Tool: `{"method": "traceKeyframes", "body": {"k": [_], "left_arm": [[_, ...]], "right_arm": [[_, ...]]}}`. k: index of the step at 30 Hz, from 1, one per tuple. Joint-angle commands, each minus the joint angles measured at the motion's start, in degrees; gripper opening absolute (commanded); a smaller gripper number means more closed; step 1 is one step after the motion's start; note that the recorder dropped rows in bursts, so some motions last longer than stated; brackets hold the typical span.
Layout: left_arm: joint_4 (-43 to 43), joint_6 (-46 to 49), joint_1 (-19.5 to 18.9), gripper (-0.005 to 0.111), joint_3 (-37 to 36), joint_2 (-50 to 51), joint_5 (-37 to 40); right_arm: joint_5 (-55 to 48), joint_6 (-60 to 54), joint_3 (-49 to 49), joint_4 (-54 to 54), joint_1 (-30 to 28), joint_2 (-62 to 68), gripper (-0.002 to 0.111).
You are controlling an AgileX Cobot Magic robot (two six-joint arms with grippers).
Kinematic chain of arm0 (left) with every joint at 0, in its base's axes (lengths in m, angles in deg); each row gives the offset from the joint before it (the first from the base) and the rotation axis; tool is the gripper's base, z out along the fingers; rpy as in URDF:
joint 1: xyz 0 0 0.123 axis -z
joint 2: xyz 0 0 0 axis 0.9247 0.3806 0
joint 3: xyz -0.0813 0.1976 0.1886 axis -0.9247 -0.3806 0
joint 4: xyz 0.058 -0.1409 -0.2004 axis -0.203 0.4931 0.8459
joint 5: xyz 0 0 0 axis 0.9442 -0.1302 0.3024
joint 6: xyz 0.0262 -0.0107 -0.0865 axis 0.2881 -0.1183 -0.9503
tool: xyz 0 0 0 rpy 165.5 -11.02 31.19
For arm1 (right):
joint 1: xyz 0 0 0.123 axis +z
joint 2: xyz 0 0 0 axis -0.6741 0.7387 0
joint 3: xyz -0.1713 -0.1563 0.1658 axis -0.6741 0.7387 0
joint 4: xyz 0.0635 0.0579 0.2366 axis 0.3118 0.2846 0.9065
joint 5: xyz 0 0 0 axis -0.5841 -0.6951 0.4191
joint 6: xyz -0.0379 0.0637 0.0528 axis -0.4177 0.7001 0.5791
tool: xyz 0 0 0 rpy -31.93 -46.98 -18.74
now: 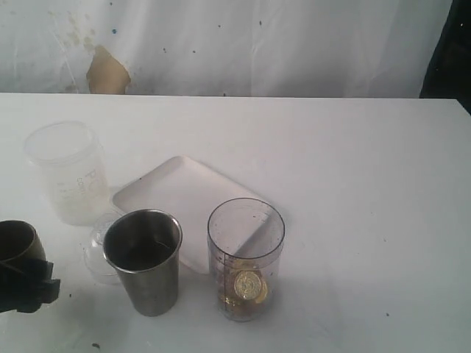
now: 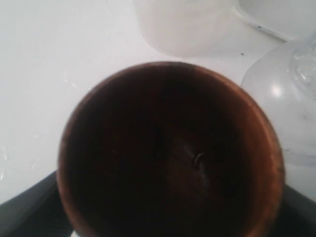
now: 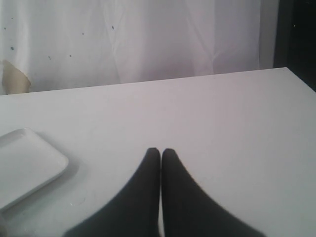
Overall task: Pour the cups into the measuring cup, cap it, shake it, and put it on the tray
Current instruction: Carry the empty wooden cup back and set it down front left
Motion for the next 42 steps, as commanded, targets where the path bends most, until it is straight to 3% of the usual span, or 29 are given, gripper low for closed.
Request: {"method": "traceKeyframes", "body": {"k": [1,14,17,22,26,42], "left_arm": [[-0.70,-0.13,-0.13,0.000,1.48,2.41,-0.22],[-0.70,-1.46,-0.13,0.003,2.85,6.55,-2.49],[-0.70,-1.46,-0.13,0.019,2.94,7.21,-2.65],[-0.70,-1.46,-0.13,0.064,2.94,7.30,-2.32],[-0.70,-1.46,-0.13,0.079,2.94,7.30,-1.14],[2.94,-0.98,-0.13,0.082,5.08,2.73,-3.75]], "right_arm": [[0.31,-0.35,0.29,0.01,0.04,-0.30,0.000],[0.31,0.19,0.29,0.01,0.04,-0.30,0.000],[0.31,0.19,0.29,0.01,0.04,-0.30,0.000],[0.31,0.19,0.29,0.01,0.04,-0.30,0.000],[0.31,0.19,0.29,0.01,0.04,-0.30,0.000],[0.31,0.19,0.29,0.01,0.04,-0.30,0.000]]}}
